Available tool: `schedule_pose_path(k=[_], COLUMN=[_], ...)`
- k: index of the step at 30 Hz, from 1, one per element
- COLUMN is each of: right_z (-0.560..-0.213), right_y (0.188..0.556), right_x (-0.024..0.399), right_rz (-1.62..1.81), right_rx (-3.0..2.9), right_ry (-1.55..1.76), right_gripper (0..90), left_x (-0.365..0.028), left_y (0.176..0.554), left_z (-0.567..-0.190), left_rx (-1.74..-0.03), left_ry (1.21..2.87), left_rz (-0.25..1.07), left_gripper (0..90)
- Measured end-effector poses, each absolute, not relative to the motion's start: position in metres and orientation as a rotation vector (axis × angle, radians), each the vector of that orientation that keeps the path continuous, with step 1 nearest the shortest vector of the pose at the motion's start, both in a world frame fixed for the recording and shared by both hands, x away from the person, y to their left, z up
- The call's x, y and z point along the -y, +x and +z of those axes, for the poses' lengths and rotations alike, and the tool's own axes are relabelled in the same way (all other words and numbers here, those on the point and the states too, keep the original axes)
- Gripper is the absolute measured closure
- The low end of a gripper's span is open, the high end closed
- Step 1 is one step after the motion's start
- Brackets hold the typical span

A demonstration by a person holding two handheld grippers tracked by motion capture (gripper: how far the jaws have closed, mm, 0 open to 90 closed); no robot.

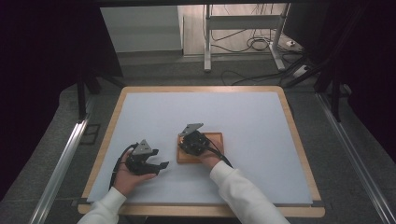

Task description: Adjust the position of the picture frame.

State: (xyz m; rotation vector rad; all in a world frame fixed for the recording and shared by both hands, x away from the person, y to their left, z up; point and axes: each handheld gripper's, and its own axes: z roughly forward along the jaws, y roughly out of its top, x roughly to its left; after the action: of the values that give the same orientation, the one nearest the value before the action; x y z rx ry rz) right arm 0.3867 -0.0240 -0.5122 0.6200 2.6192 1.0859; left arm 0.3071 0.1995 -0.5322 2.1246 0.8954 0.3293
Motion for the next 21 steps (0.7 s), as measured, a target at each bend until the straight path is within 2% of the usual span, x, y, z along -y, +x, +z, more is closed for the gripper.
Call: schedule_pose_path(k=[2,6,9,12,15,18,21], right_z=[-0.506,-0.492,-0.483,-0.478,-0.479,-0.483,-0.488], right_y=[0.386,0.388,0.392,0.398,0.408,0.419,0.429], right_x=[0.03,0.05,0.069,0.087,0.101,0.112,0.118], right_rz=[1.134,1.195,1.228,1.216,1.176,1.115,1.066], right_rx=[-2.599,-2.551,-2.496,-2.445,-2.433,-2.411,-2.414], right_ry=[0.619,0.669,0.723,0.797,0.859,0.886,0.91], right_gripper=[62.8,49.2,43.2,42.0,53.9,75.9,86.3], left_x=[-0.199,-0.199,-0.199,-0.197,-0.196,-0.196,-0.197], left_y=[0.307,0.307,0.307,0.307,0.307,0.307,0.307], left_z=[-0.532,-0.532,-0.532,-0.532,-0.532,-0.533,-0.533], left_rx=[-0.894,-0.889,-0.889,-0.883,-0.881,-0.883,-0.887], left_ry=[2.126,2.133,2.133,2.139,2.142,2.143,2.141], left_rz=[0.33,0.332,0.332,0.333,0.332,0.329,0.328], left_gripper=[29.8,29.8,29.8,29.8,29.8,29.8,29.7])
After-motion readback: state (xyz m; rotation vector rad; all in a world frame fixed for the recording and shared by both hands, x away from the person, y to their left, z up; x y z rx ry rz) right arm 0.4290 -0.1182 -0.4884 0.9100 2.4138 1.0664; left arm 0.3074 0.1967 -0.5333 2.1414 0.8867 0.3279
